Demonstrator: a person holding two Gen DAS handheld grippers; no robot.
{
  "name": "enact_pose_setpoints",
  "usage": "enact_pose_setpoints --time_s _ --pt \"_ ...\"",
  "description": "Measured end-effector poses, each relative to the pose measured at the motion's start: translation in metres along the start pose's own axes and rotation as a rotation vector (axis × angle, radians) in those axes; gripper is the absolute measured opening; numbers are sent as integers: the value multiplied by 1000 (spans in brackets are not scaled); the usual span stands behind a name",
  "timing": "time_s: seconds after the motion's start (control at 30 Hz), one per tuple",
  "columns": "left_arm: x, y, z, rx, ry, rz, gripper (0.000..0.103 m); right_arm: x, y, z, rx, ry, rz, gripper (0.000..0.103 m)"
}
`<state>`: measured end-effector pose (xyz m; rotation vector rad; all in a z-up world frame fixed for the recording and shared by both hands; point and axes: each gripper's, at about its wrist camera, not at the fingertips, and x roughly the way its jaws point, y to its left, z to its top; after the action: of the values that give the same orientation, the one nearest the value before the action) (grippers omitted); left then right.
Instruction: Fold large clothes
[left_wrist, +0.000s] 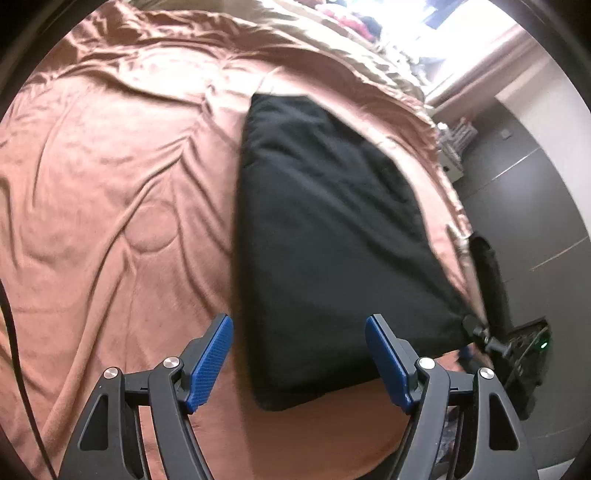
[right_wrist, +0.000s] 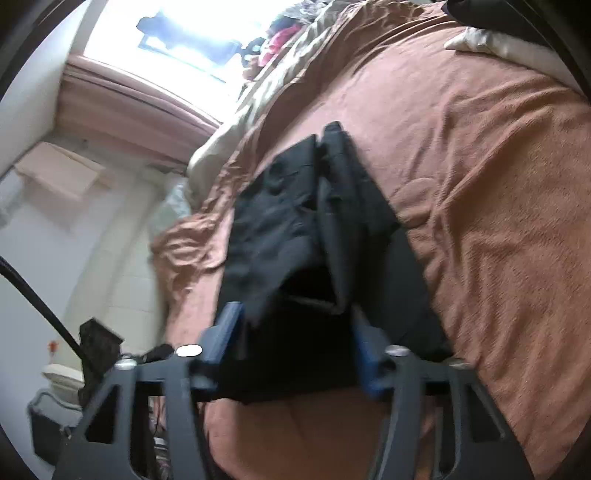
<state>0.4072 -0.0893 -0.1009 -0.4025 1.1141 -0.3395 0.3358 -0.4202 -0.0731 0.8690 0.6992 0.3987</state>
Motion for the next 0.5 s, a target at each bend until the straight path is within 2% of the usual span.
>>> enact_pose_setpoints --time_s 0.03,0.13,0.2,0.23,0.4,0.5 --pt "5 2 -3 3 13 10 75 2 -2 2 -8 1 -9 20" --pt "22 2 -12 7 54 11 71 -1 0 0 -17 -6 -26 8" --pt "29 -3 -15 12 69 -17 59 -6 -3 -2 -14 -19 -46 7" --pt "32 -5 -15 15 73 -28 56 -8 -8 -3 -7 -24 -59 7" --pt "36 -16 -16 37 68 -22 55 -23 -19 -14 10 -31 -104 7" --pt "37 -20 -18 61 66 11 52 -32 -15 -12 -4 -3 -70 8"
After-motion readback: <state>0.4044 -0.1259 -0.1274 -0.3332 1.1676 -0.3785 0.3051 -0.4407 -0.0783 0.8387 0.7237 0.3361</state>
